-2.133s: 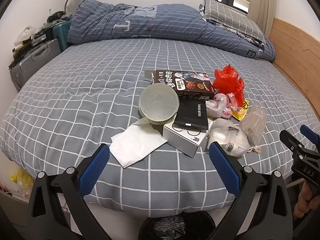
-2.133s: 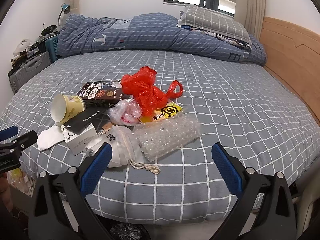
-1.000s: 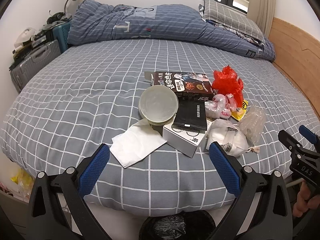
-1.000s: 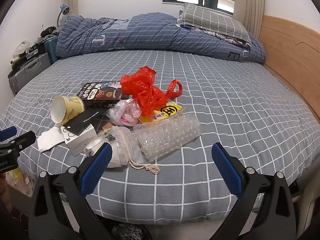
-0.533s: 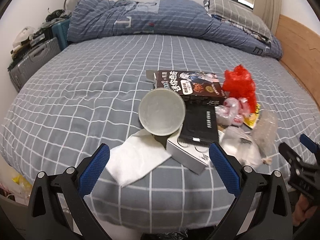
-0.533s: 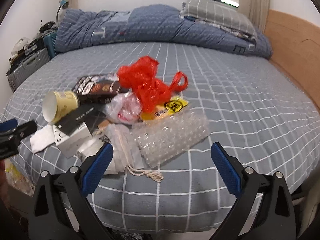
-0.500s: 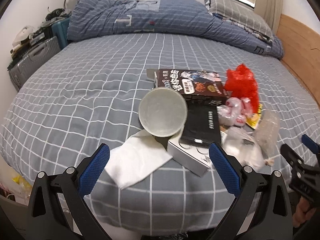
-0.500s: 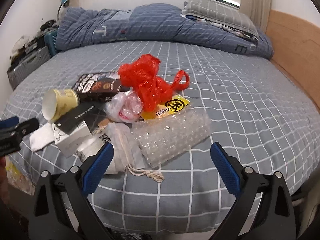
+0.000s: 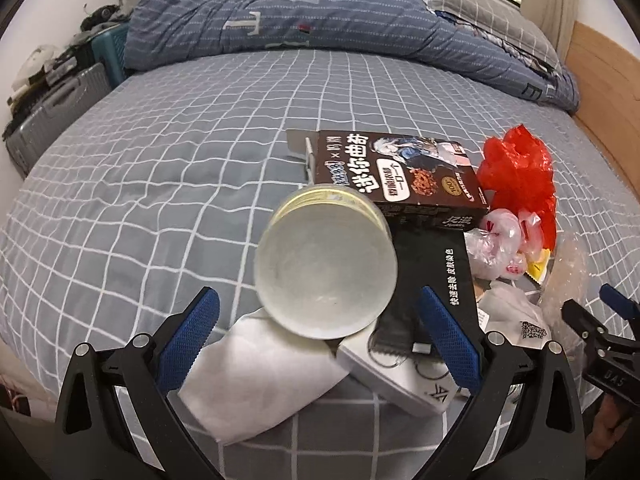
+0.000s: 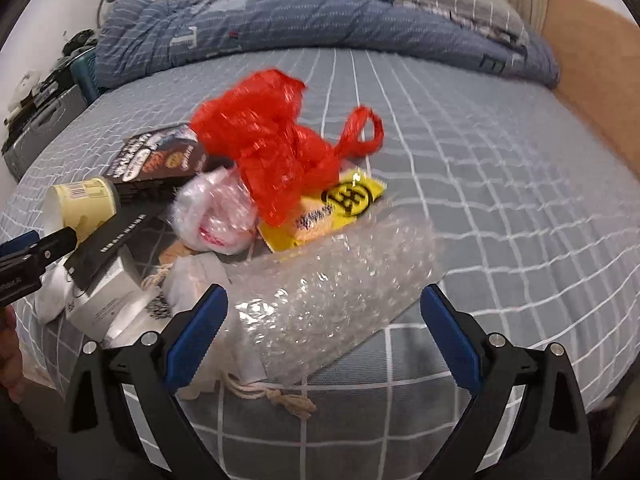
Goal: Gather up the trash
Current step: 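Grasp the yellow paper cup with the left tool while the right tool grasps the bubble wrap, then lift the bubble wrap with the right tool while the left tool holds the cup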
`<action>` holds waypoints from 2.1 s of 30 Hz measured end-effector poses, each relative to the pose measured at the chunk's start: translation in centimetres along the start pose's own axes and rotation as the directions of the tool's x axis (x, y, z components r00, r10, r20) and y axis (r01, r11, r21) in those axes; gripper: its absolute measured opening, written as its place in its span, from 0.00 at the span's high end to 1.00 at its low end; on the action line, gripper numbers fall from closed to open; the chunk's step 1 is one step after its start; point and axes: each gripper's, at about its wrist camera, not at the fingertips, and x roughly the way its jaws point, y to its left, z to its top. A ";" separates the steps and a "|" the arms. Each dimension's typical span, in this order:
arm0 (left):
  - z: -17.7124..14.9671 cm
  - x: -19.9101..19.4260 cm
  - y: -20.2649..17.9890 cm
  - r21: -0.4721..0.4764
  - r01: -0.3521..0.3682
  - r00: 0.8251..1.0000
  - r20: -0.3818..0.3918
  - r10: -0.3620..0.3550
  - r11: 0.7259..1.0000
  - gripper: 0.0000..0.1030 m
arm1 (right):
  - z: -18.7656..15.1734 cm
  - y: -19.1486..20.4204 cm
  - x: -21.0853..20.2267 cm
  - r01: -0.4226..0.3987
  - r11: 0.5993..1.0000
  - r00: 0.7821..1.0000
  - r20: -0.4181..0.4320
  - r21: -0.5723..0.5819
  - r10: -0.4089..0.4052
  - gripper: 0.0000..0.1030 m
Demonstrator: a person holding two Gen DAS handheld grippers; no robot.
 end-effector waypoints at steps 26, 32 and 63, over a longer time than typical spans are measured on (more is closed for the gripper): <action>1.5 1.5 1.1 -0.027 -0.001 1.000 0.004 0.001 1.000 0.28 | 0.4 0.3 0.3 -0.037 0.999 0.999 -0.019 -0.015 0.037 0.71; 0.7 -0.2 1.8 -0.056 -0.003 1.000 0.018 0.004 0.998 0.28 | 0.6 0.8 -0.8 -0.038 0.999 0.999 0.011 -0.033 0.039 0.78; -2.6 -8.1 1.9 -0.080 0.021 0.995 0.096 -0.013 0.997 0.28 | -0.5 2.1 -7.0 -0.044 0.997 0.989 0.140 -0.070 0.053 0.91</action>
